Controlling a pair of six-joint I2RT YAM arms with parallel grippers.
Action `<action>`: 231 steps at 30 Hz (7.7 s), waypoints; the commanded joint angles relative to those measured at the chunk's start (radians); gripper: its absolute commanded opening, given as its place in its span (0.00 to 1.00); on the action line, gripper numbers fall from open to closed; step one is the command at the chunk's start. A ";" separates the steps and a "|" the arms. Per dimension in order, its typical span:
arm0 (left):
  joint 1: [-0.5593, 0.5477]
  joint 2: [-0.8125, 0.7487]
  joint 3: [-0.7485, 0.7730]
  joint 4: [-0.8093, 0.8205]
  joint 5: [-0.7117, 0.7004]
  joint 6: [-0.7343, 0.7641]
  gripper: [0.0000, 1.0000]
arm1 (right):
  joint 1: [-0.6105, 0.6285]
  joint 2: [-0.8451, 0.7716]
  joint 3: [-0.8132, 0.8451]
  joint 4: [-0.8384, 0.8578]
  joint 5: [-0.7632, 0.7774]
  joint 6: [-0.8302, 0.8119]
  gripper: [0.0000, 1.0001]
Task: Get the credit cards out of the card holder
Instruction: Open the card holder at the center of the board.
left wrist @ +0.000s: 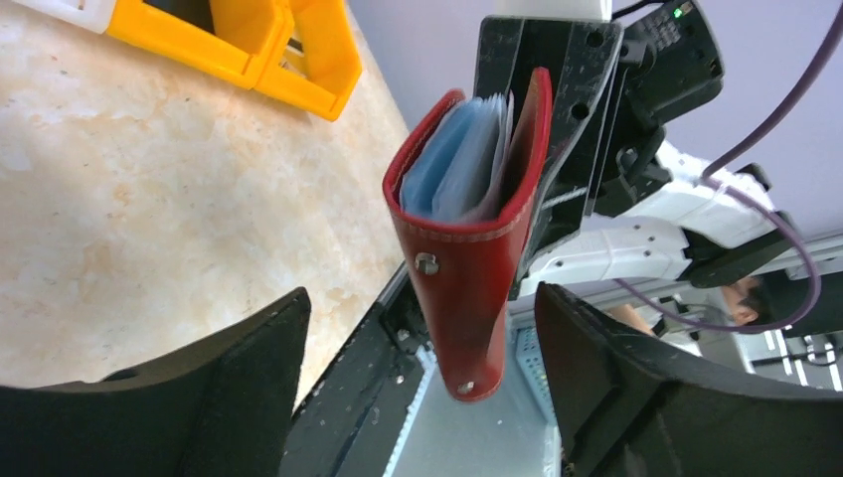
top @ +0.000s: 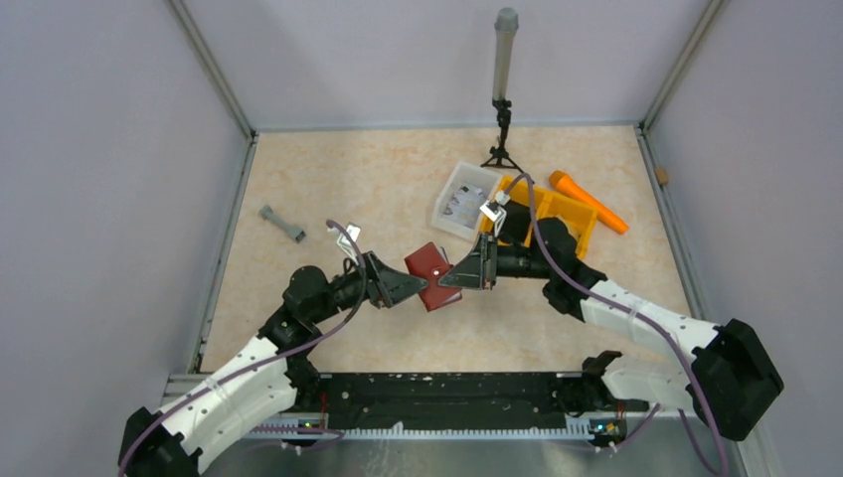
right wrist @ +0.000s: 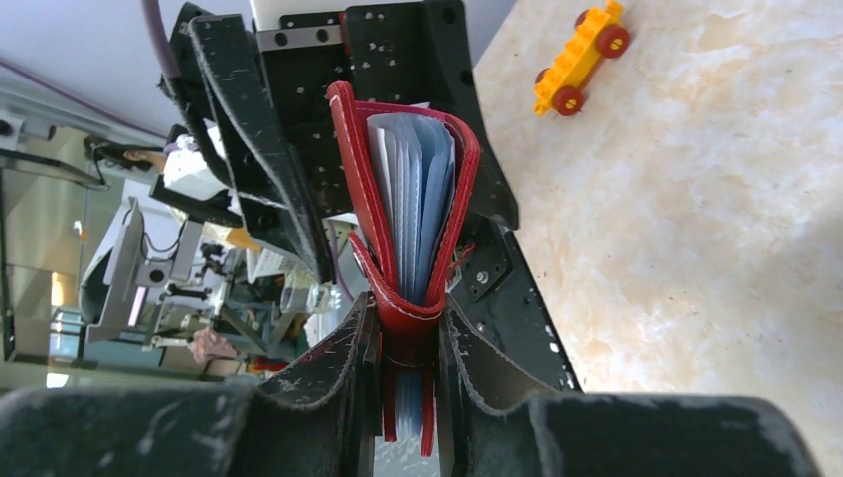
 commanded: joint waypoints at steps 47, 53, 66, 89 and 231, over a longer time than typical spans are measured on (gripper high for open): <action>-0.004 -0.002 0.106 -0.208 -0.133 0.068 0.00 | 0.305 -0.057 0.312 -0.718 0.829 -0.334 0.61; -0.009 0.038 0.109 -0.212 -0.162 0.071 0.00 | 0.406 0.049 0.372 -0.685 0.922 -0.334 0.38; -0.009 0.037 0.046 -0.074 -0.080 0.019 0.00 | 0.415 0.166 0.402 -0.626 0.896 -0.344 0.49; -0.009 0.027 0.054 -0.120 -0.066 -0.021 0.00 | 0.473 0.172 0.420 -0.811 1.400 -0.273 0.28; -0.034 0.000 -0.052 0.542 0.067 -0.259 0.00 | 0.294 -0.353 -0.045 -0.046 0.739 -0.163 0.09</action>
